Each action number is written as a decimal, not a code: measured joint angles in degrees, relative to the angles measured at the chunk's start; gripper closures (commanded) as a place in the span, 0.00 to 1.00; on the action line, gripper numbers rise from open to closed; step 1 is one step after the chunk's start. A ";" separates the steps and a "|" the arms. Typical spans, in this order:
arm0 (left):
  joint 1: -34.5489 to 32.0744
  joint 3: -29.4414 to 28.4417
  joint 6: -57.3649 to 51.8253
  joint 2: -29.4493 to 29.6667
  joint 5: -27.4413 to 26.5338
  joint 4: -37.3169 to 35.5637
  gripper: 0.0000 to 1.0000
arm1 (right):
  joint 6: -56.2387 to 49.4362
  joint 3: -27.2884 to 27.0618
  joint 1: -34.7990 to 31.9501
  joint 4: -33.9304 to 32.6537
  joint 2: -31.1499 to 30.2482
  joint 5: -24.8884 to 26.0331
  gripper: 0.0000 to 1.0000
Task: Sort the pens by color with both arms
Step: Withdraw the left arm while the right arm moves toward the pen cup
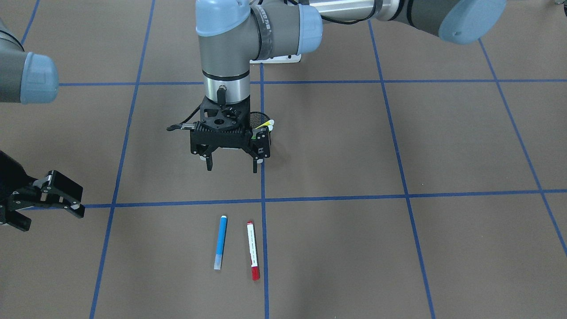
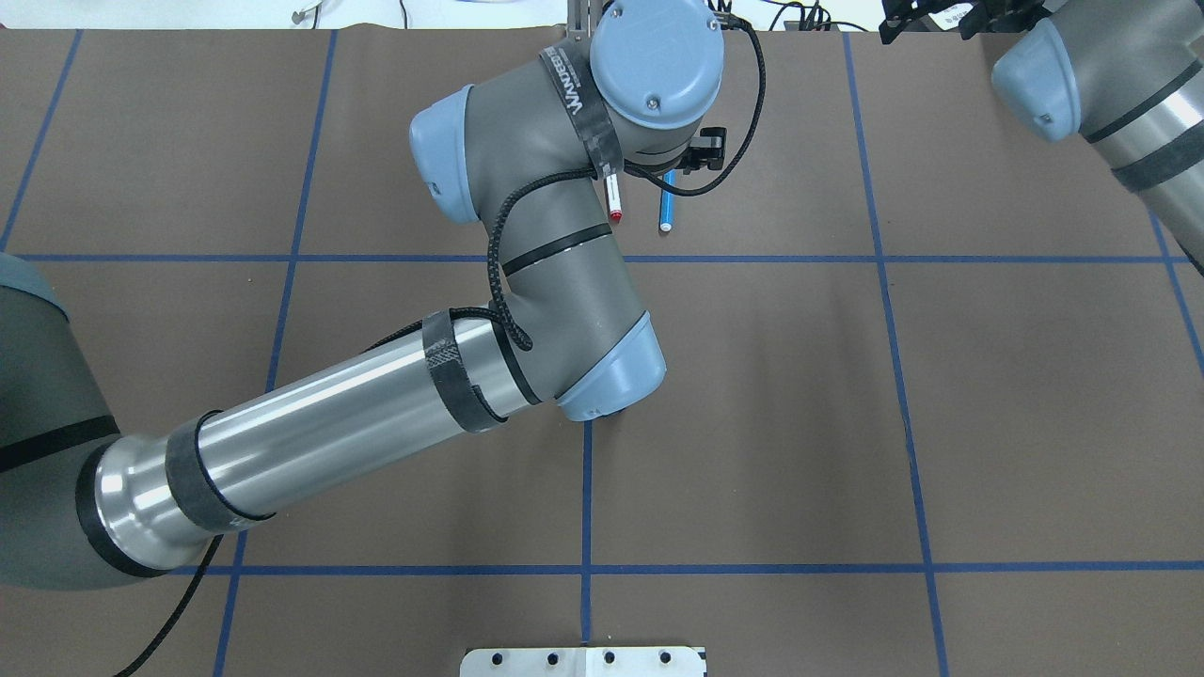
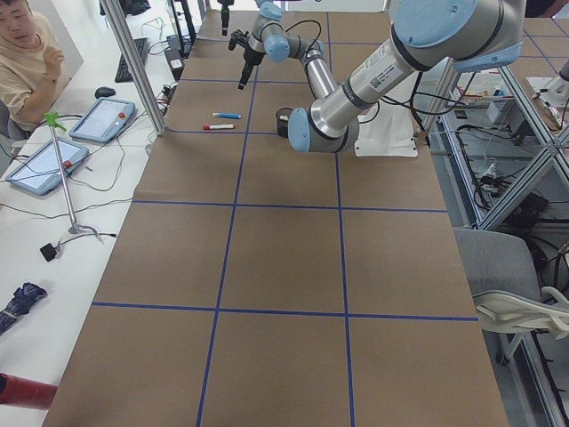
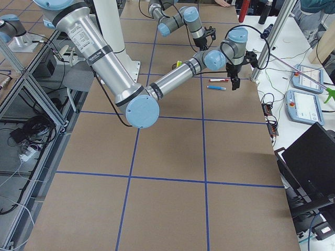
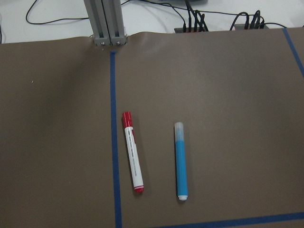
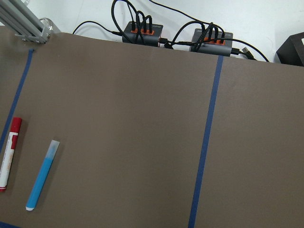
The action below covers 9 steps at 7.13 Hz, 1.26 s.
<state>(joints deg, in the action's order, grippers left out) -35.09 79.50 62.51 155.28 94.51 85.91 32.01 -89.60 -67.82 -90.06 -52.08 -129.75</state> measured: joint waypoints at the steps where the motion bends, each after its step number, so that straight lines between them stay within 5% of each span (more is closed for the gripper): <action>1: -1.37 3.31 -1.87 -0.84 4.31 -5.54 0.00 | 0.92 -1.82 0.40 -3.28 1.23 0.08 0.00; 5: -7.90 20.97 -16.42 -15.22 14.45 -13.76 0.00 | 3.87 -5.61 8.04 -7.83 6.60 6.30 0.03; 9: -13.29 29.73 -27.03 -24.76 18.88 -13.67 0.00 | 6.27 -4.06 18.19 -26.24 17.77 12.45 0.01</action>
<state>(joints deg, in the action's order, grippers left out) -48.38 109.22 35.48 130.53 113.39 72.24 38.28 -93.67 -49.64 -116.30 -34.32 -117.30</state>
